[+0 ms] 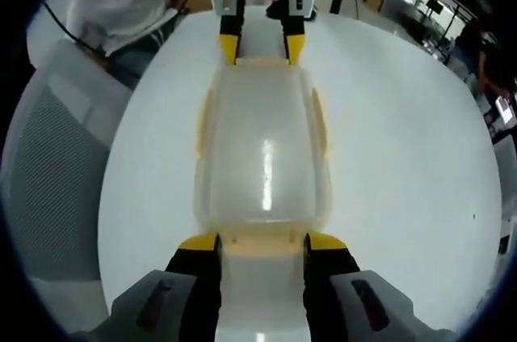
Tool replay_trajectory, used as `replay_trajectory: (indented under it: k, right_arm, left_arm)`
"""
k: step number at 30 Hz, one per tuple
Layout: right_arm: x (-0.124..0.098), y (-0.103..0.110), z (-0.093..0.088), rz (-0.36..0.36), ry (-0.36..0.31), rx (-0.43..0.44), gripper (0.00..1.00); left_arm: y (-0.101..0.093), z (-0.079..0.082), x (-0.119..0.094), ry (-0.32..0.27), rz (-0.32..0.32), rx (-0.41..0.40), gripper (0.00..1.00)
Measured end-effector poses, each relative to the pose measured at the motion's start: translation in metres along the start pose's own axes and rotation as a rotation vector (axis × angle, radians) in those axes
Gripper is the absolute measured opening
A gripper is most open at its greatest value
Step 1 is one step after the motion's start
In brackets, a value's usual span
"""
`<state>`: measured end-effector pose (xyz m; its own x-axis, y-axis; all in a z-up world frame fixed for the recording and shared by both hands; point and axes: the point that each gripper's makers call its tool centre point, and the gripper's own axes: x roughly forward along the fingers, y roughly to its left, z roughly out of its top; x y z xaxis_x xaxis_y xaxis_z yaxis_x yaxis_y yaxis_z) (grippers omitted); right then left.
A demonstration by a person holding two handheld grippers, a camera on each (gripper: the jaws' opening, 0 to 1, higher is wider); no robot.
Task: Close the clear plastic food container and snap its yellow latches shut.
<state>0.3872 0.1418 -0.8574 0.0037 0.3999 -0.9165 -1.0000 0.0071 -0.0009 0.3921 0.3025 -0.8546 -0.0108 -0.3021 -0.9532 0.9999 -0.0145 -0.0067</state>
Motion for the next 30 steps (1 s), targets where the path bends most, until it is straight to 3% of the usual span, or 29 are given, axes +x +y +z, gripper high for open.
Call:
replay_trajectory:
  k: [30]
  right_arm:
    - [-0.032,-0.004,0.01,-0.008,-0.033,-0.004,0.38]
  left_arm:
    - [0.005,0.015,-0.032,-0.005,0.013,0.013,0.38]
